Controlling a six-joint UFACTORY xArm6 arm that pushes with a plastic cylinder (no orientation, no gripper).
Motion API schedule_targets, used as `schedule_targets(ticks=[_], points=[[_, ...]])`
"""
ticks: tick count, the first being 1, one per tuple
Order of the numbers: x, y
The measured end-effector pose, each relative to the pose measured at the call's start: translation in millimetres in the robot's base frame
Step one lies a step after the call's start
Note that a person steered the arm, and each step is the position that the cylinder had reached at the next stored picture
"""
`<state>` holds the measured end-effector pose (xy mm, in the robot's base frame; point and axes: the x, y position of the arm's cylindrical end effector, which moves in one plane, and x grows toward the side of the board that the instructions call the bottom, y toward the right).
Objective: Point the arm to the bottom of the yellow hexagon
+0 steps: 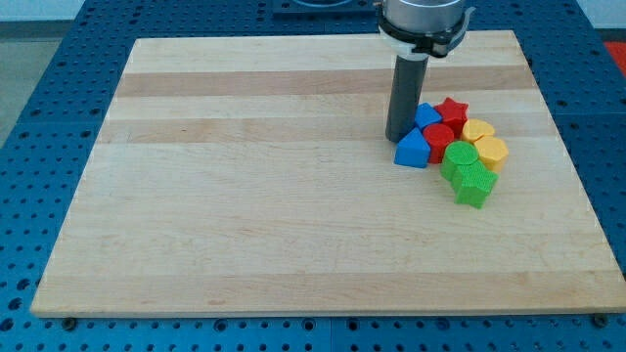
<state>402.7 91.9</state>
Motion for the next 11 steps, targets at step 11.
schedule_targets(ticks=[11], points=[[65,117]])
